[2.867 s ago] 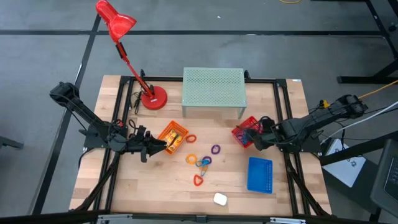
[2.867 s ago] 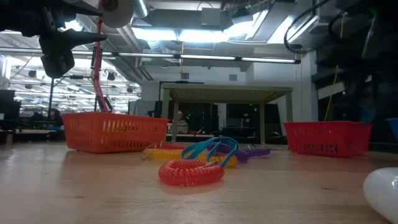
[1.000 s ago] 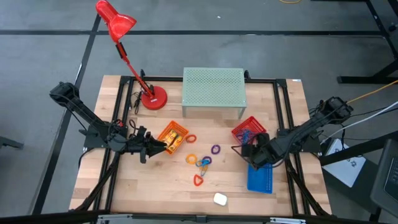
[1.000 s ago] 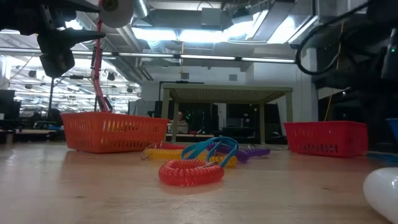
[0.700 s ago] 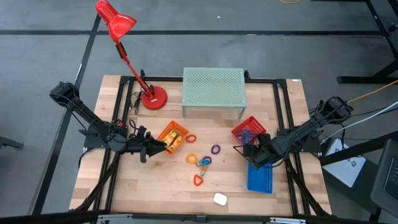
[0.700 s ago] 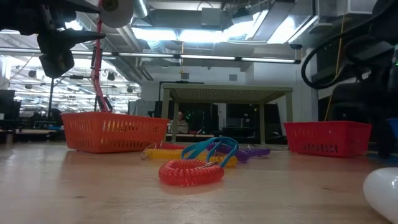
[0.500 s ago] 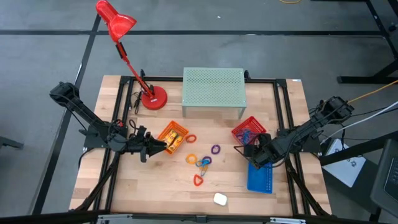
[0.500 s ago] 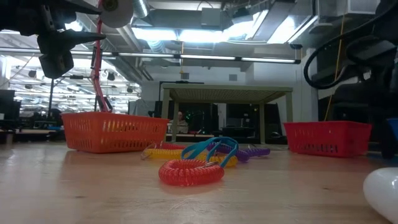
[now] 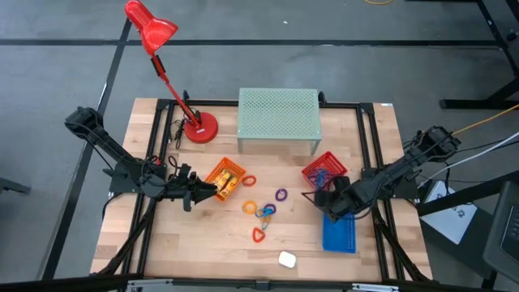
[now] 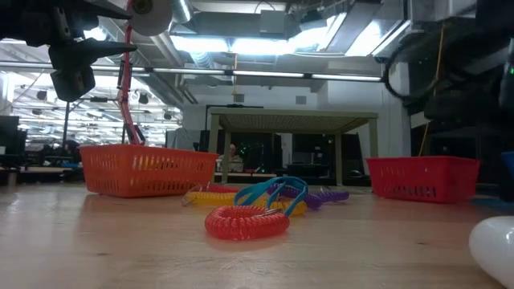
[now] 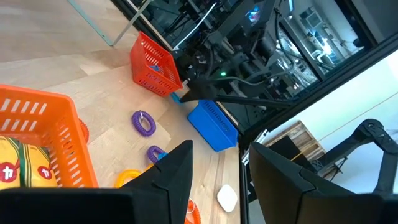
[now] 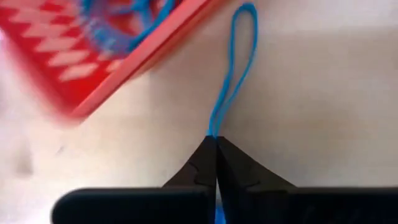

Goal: Pick & Place Office Desk Supplies
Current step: Put the blue rubber band into the red bin

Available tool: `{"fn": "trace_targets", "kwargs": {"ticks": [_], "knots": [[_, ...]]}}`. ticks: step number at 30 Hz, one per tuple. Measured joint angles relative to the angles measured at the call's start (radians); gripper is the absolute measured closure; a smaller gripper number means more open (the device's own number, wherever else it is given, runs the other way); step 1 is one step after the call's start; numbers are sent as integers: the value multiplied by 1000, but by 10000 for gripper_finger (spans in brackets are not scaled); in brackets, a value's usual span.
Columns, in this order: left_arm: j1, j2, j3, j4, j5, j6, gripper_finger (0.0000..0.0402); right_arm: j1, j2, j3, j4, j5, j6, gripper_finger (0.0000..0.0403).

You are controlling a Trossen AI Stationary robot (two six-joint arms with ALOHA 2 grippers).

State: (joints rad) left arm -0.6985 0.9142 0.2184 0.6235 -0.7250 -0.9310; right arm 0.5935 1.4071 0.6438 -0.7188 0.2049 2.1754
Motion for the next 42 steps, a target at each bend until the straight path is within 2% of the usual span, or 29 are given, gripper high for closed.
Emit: {"fn": "trace_targets", "kwargs": {"ticks": [4,11,17,28,37,42], "knots": [[0,0,0,0,3,0,249,29,0,68,-43,9,2,401],[0,0,0,-1,3,27,249,39,-1,191,-264,7,5,402],[0,0,0,-1,4,27,249,39,-1,294,-388,17,2,402],[0,0,0,0,12,37,249,34,-2,466,-483,164,-19,403],[0,0,0,0,12,36,249,-18,-3,484,-600,224,-39,403],[0,0,0,0,13,36,249,-88,-11,431,-571,286,-93,403]]}}
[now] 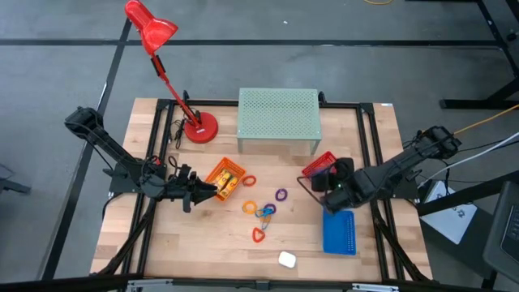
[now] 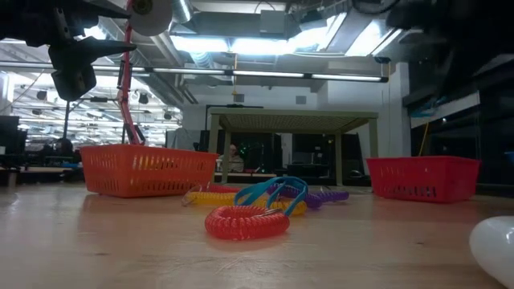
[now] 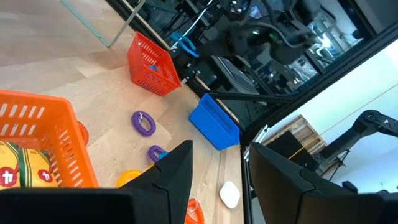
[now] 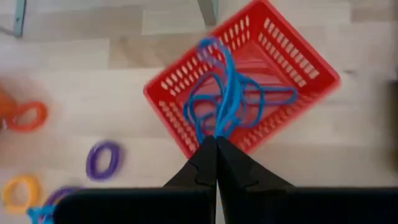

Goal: Pick & Place Office Desk Supplies
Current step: Put the blue rubber band into the red bin

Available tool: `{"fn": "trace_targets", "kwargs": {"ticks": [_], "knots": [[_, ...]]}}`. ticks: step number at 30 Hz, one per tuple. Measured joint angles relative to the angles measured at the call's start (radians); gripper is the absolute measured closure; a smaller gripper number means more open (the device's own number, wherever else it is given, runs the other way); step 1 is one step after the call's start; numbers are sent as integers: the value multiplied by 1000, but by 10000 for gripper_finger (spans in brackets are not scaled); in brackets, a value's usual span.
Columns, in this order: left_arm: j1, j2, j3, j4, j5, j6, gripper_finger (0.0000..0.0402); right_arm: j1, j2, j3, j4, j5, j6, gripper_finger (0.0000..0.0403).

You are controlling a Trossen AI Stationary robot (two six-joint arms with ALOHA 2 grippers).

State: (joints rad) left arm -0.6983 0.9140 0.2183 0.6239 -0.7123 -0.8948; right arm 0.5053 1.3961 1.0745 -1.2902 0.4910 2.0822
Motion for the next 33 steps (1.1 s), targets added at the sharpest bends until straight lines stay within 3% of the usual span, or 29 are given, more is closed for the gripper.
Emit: {"fn": "trace_targets", "kwargs": {"ticks": [14,22,26,33], "knots": [[0,0,0,1,26,-1,249,-198,-165,-367,432,-55,-201,403],[0,0,0,1,24,-1,249,-238,-177,-393,468,-116,-238,397],[0,0,0,1,24,-1,249,-248,-177,-393,468,-126,-243,349],[0,0,0,1,23,-1,249,-249,-177,-393,468,-141,-248,222]]}}
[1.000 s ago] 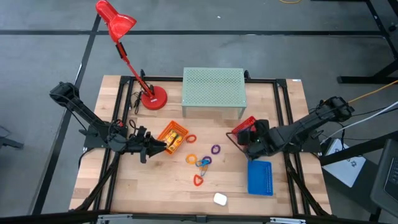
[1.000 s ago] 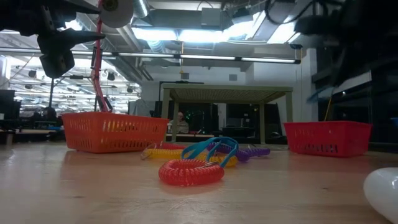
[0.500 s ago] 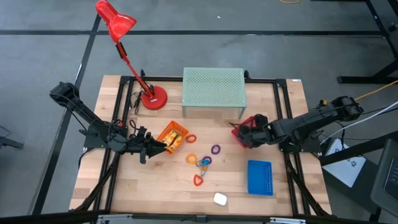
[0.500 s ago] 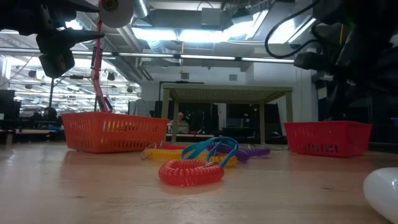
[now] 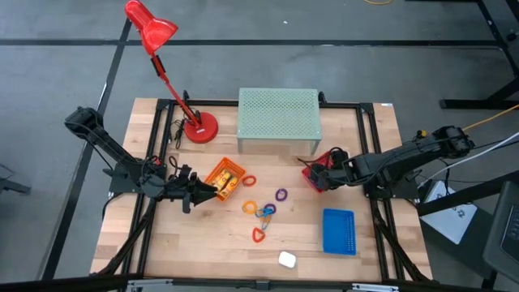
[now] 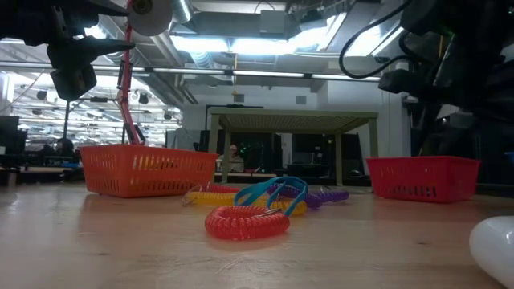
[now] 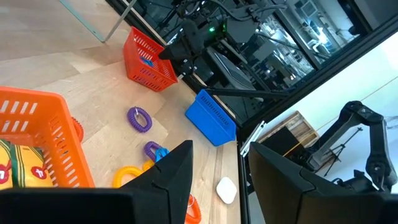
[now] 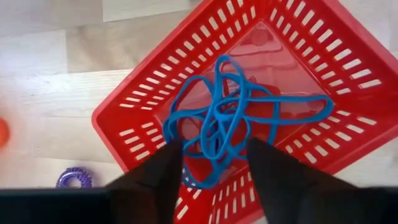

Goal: Pick & Place Office Desk Supplies
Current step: Put the blue rubber band into the red bin

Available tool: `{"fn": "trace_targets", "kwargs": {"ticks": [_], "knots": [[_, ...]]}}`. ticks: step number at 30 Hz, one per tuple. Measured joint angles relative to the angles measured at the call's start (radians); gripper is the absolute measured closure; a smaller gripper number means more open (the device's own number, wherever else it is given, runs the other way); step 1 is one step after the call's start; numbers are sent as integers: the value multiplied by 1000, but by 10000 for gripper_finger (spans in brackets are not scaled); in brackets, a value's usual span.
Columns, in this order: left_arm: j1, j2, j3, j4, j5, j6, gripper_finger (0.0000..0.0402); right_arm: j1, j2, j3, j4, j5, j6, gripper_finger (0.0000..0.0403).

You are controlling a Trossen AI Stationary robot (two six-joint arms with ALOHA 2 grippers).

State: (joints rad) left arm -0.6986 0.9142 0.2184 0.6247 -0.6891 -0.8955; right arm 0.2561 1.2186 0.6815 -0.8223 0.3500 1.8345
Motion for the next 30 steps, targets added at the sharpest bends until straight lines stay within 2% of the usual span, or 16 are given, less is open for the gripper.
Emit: {"fn": "trace_targets", "kwargs": {"ticks": [7,11,15,17,21,25,28,30], "knots": [[0,0,0,0,0,0,249,0,-5,12,-2,0,14,140],[0,0,0,8,14,-2,249,1,-14,78,-4,44,-16,127],[7,-1,5,59,154,-7,249,9,-6,203,25,123,-112,135],[14,0,25,-2,210,-11,249,9,12,261,73,128,-212,140],[52,1,101,-258,273,3,249,9,67,352,123,124,-334,151],[153,47,191,-473,436,55,249,15,109,408,173,130,-383,157],[224,111,243,-503,532,128,249,27,123,437,178,157,-384,159],[261,163,277,-501,555,176,249,39,124,460,180,193,-385,159]]}}
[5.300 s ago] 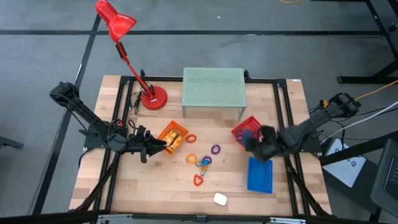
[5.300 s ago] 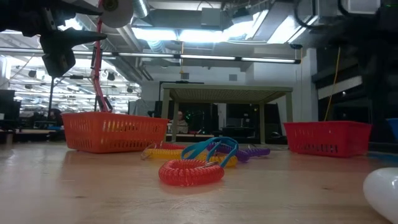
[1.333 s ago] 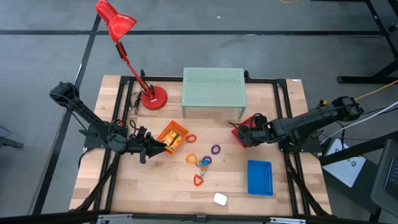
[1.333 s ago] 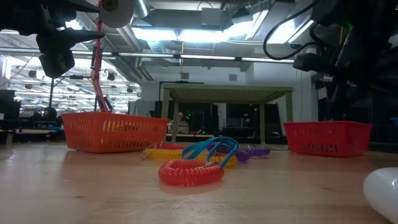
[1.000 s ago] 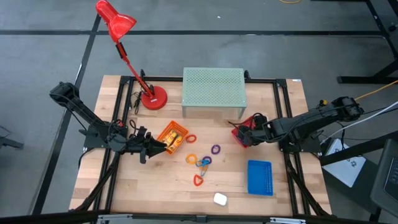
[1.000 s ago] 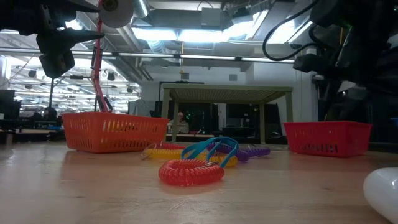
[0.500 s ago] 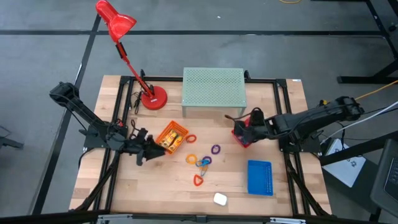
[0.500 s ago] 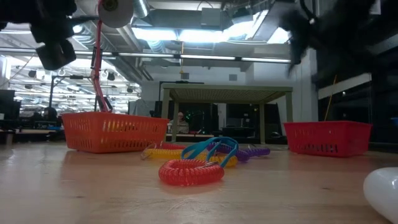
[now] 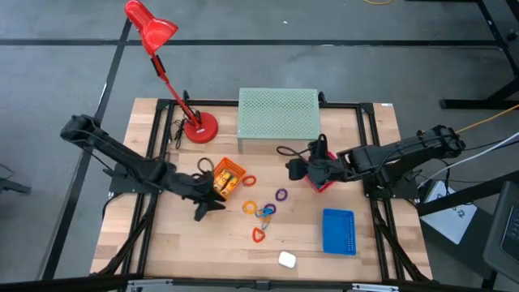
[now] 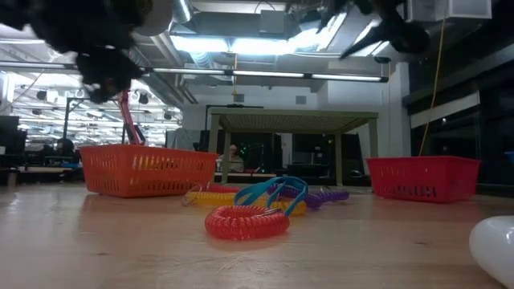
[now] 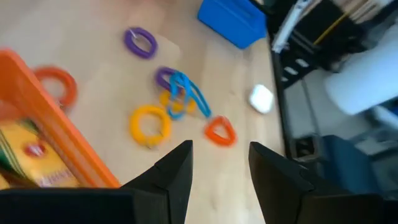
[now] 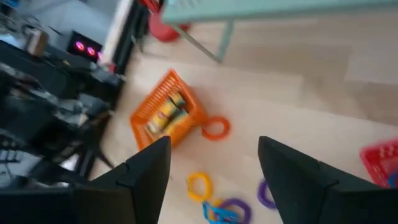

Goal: Pick & Place Office Desk Supplies
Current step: Put the blue rubber band into the red bin

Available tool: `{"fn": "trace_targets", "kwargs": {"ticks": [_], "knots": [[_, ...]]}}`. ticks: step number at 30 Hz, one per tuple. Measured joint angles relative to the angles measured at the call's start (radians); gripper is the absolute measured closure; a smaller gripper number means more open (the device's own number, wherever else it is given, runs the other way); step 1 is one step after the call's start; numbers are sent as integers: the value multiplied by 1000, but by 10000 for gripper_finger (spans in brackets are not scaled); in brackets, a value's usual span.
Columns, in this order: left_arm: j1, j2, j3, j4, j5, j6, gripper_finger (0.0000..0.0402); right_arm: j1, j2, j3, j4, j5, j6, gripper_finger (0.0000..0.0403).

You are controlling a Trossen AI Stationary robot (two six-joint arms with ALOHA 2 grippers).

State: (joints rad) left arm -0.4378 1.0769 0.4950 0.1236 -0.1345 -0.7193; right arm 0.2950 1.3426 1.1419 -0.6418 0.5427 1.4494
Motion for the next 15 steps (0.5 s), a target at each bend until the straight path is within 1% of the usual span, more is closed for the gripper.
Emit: {"fn": "trace_targets", "kwargs": {"ticks": [3,7,10,13,15], "knots": [[44,82,44,7,17,53,249,27,0,50,-5,89,-54,159],[105,211,104,51,140,102,249,78,-4,158,-2,221,-167,159],[136,326,161,92,192,142,249,120,-3,226,-5,320,-234,160],[161,445,237,105,238,175,249,152,-4,282,-30,365,-259,160],[170,519,288,98,244,198,249,168,-4,305,-44,380,-261,160]]}}
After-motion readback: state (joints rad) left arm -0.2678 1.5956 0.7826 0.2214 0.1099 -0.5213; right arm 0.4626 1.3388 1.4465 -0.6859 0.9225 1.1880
